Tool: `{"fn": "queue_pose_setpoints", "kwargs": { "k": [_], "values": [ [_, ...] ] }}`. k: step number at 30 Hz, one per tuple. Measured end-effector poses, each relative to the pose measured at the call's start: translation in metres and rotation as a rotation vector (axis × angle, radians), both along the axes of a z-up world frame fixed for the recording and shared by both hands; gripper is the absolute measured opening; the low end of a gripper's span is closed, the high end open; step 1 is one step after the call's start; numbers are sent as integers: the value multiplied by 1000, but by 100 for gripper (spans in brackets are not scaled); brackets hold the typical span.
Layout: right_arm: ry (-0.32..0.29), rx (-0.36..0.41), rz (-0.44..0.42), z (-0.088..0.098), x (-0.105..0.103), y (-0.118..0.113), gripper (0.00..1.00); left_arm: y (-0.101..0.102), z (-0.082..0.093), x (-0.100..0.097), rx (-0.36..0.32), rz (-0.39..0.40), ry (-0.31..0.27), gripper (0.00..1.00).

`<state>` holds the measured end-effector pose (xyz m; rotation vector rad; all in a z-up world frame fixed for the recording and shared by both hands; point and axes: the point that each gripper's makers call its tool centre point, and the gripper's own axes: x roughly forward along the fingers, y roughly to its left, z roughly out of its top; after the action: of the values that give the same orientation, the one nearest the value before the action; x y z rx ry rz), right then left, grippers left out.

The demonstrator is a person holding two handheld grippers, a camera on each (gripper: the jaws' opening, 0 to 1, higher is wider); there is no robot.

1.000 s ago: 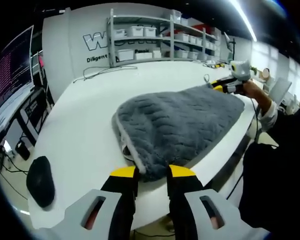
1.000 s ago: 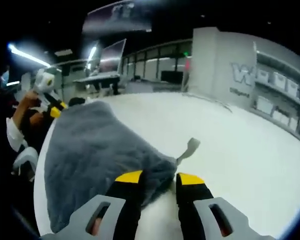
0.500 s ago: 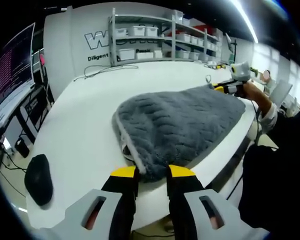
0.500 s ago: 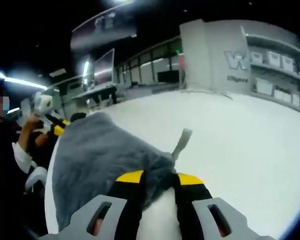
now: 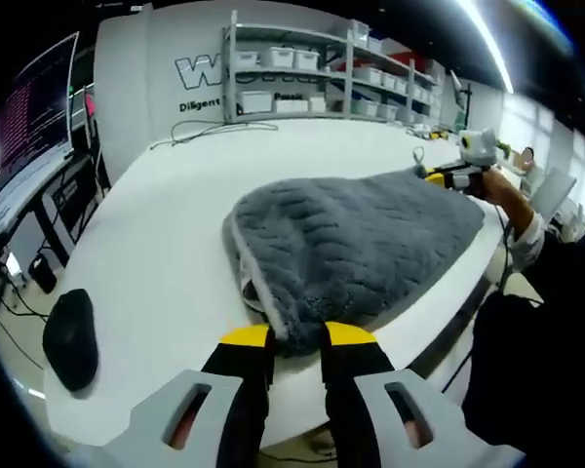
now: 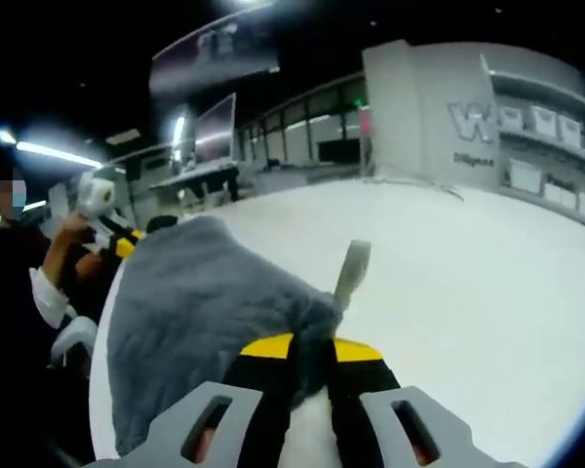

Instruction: Open the folded towel by lifting each exposed corner and separating the folded layers until the towel lies flat within the target outline without major curled edges

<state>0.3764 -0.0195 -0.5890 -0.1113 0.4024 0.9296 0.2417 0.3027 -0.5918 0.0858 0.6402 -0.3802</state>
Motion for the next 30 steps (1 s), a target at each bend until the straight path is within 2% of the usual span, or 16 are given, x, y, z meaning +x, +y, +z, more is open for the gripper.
{"fn": "queue_pose_setpoints", "kwargs": {
  "k": [10, 20, 30],
  "values": [
    [-7, -9, 6, 2, -1, -2, 5, -2, 0, 4, -5, 42, 13, 11],
    [-4, -9, 3, 2, -2, -4, 5, -1, 2, 13, 25, 44, -18, 10],
    [-13, -16, -2, 2, -5, -7, 4, -4, 3, 18, 17, 50, -41, 10]
  ]
}}
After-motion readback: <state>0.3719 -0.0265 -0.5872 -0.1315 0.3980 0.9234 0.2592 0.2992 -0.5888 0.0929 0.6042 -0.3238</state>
